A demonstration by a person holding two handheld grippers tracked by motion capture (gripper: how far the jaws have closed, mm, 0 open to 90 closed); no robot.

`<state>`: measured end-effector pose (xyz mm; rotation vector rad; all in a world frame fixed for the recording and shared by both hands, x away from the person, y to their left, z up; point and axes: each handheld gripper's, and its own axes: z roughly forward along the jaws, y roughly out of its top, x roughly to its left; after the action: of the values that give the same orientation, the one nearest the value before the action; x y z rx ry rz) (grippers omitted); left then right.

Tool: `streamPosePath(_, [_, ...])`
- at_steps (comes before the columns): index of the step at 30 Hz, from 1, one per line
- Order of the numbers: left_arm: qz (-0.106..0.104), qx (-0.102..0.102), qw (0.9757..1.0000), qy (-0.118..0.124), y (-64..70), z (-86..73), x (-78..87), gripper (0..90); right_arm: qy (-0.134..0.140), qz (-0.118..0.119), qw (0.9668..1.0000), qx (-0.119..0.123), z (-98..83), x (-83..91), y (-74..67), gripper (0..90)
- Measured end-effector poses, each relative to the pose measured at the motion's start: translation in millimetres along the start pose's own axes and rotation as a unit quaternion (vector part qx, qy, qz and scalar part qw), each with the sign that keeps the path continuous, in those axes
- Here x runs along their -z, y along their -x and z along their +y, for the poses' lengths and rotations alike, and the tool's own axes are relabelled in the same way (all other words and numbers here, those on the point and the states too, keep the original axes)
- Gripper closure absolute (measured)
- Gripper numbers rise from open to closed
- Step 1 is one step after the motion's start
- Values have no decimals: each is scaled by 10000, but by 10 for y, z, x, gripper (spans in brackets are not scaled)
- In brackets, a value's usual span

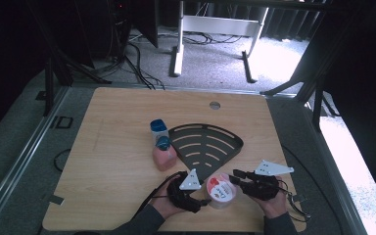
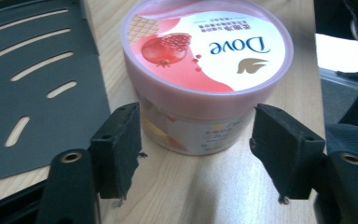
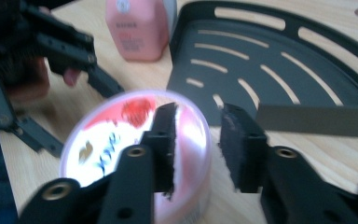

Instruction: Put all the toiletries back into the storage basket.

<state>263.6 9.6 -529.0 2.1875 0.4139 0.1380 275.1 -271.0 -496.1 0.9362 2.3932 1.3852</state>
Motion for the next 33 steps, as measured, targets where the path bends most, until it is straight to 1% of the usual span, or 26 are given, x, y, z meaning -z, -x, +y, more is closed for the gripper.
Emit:
streamPosePath(1, [0,0,10000,0,0,0,0,307,0,0,10000,0,0,0,0,642])
streamPosePath(2, [-2,5,10000,-21,-2,-1,-5,307,-57,25,10000,16,-20,12,14,625])
streamPosePath(5, [-30,-12,10000,-41,-8,-6,-22,308,-139,120,9998,-10,-125,47,65,578])
streamPosePath(7, [-42,-14,10000,-60,-9,-10,-39,307,-101,262,9996,-2,-181,74,84,553])
streamPosePath(9, [-85,-42,9999,-61,-10,-14,-54,305,-87,357,9993,33,-218,109,98,510])
streamPosePath(13, [-131,-69,9999,-68,-14,-23,-85,289,-18,620,9980,83,-276,178,124,486])
streamPosePath(14, [-143,-69,9998,-73,-16,-24,-88,288,-39,718,9973,142,-294,194,123,469])
streamPosePath(16, [-160,-74,9998,-50,-19,-27,-98,283,-155,792,9964,241,-321,193,116,442])
streamPosePath(18, [-180,-82,9998,-55,-26,-28,-107,278,-241,914,9952,267,-362,176,107,422])
streamPosePath(20, [-191,-92,9998,-56,-34,-29,-122,276,-274,938,9948,274,-376,167,102,409])
streamPosePath(21, [-179,-108,9998,-60,-35,-28,-128,276,-334,1034,9937,285,-398,140,99,393])
streamPosePath(22, [-180,-123,9997,-58,-36,-26,-135,275,-327,1052,9935,285,-396,134,97,386])
streamPosePath(25, [-205,-177,9996,-51,-36,-19,-153,254,-392,1071,9928,365,-389,106,81,330])
streamPosePath(28, [-163,-241,9995,-101,-40,-12,-178,252,-484,1107,9915,488,-400,67,46,328])
streamPosePath(30, [-175,-247,9995,-76,-45,-11,-181,250,-552,1083,9909,577,-401,34,22,315])
streamPosePath(33, [-161,-292,9994,-70,-44,-5,-179,245,-639,1035,9906,621,-402,-2,3,292])
